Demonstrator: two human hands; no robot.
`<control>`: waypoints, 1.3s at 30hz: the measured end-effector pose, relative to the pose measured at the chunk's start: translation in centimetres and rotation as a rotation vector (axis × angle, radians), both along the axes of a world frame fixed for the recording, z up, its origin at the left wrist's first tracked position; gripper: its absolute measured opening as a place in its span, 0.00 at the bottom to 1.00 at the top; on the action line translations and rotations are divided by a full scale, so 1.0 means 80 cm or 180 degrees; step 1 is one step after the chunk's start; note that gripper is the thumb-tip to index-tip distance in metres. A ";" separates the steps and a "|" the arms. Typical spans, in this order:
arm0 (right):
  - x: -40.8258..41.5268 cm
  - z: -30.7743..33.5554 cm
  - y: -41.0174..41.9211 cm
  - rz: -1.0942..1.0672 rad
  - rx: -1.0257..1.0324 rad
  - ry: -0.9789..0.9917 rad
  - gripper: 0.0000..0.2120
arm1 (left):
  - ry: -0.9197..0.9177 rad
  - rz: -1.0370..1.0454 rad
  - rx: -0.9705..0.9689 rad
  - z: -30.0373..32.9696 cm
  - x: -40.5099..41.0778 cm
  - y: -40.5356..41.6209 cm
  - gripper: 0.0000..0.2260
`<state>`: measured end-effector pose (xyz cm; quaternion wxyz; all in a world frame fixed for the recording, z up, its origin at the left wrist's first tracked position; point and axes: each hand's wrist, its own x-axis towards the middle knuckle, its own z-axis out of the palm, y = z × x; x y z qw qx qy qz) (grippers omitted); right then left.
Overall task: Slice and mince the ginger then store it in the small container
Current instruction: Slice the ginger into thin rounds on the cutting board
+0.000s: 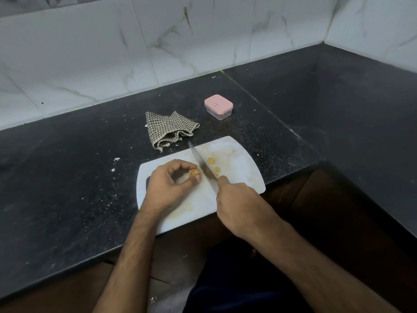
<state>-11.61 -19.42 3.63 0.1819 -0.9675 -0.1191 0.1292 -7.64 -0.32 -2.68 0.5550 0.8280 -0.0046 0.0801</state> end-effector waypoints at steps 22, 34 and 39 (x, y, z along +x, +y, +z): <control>-0.020 -0.004 -0.010 -0.0106 0.0119 -0.0169 0.11 | -0.0044 -0.0082 0.0073 0.005 -0.003 0.001 0.13; -0.012 -0.011 -0.025 -0.0143 0.0028 -0.0380 0.08 | -0.0349 -0.0243 0.0482 0.002 -0.004 -0.003 0.12; -0.005 -0.013 -0.035 -0.0198 0.0108 -0.0416 0.04 | -0.0595 -0.0516 0.1006 -0.004 0.000 -0.003 0.09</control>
